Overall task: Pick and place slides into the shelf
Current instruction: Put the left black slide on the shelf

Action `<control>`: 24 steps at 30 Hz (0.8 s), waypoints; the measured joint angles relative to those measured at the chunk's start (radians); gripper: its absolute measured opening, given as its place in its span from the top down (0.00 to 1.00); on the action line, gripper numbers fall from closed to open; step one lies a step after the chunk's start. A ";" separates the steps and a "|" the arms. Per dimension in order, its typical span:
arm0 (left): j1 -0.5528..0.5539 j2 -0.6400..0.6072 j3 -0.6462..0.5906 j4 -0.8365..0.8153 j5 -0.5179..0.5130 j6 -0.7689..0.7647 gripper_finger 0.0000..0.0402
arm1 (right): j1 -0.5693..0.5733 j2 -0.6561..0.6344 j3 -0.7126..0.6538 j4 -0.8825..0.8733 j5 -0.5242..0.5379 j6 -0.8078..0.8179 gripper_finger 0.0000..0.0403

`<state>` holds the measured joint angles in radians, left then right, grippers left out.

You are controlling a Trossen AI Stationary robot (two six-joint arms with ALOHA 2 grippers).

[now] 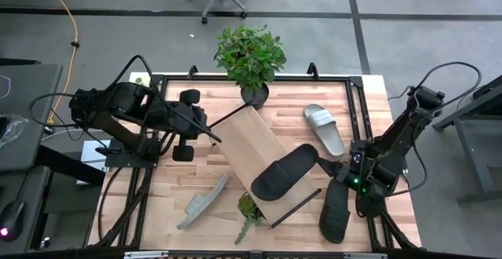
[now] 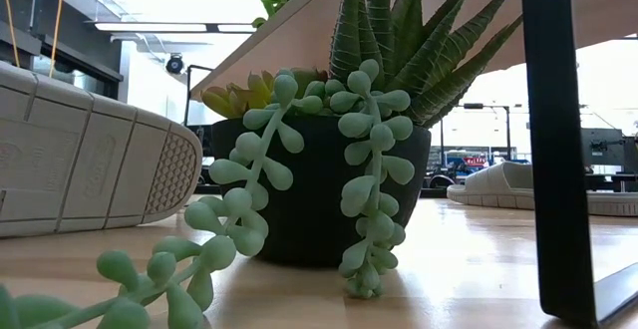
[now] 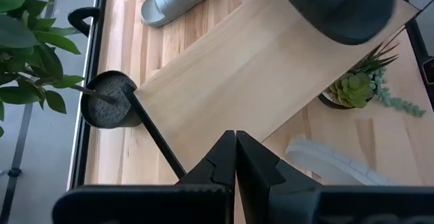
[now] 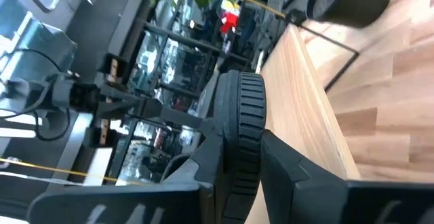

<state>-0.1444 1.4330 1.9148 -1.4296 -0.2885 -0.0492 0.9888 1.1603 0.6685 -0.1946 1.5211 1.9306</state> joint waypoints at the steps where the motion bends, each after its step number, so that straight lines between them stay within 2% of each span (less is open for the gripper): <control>1: 0.000 0.000 0.000 0.000 0.008 0.006 1.00 | 0.004 0.000 0.000 -0.004 0.012 0.000 0.89; 12: 0.000 0.000 0.000 0.004 0.015 0.041 0.99 | 0.012 -0.001 0.000 -0.016 0.018 0.001 0.89; 16: 0.000 0.000 0.000 0.061 0.009 0.040 0.99 | 0.046 -0.005 0.000 0.025 0.050 0.017 0.89; 21: 0.000 0.000 0.000 0.118 0.008 0.003 0.99 | 0.084 -0.041 0.001 0.108 0.053 -0.087 0.89; 24: 0.000 0.003 0.000 0.127 0.008 -0.035 0.99 | 0.099 -0.079 0.002 0.100 0.056 -0.160 0.89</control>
<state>-0.1448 1.4359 1.9148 -1.3023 -0.2802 -0.0838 1.0879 1.0808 0.6701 -0.0948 1.5769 1.7707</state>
